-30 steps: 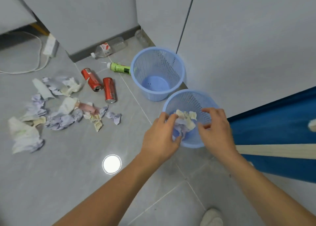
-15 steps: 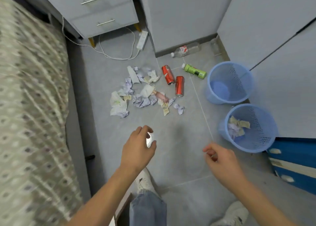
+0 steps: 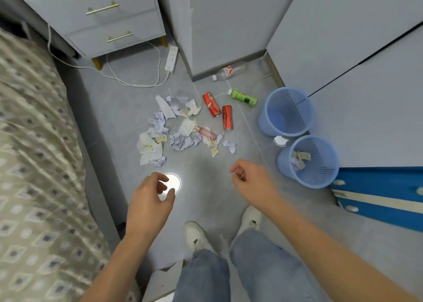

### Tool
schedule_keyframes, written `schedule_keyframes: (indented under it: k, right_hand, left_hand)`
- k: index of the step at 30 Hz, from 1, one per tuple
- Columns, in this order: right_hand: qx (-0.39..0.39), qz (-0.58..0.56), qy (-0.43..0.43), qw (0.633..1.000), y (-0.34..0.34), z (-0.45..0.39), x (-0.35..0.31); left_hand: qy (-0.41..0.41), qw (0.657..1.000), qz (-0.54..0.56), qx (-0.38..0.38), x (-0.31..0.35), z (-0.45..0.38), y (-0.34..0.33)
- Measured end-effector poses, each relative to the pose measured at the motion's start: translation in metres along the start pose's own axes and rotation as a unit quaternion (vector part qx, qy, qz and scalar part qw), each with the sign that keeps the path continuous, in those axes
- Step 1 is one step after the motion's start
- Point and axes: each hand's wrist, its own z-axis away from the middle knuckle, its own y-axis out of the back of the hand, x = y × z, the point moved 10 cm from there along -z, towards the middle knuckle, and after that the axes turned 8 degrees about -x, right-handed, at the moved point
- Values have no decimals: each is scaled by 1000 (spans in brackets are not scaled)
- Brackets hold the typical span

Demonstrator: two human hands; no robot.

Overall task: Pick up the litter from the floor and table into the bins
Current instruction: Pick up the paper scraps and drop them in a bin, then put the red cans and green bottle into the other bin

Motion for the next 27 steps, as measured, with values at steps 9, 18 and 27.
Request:
schedule_keyframes:
  k: [9,18,27]
  right_hand:
    - [11,-25,-66,997,12,-58,25]
    - [65,-83,-154,983,65,-107,55]
    - [110,-169,-221,954,47,-150,73]
  left_hand:
    - [-29,999,-29,-21,49,-89,23]
    - [-126,985,-92,-76,172,-218,33]
    - [-214,947,-181,-156,242,-301,-21]
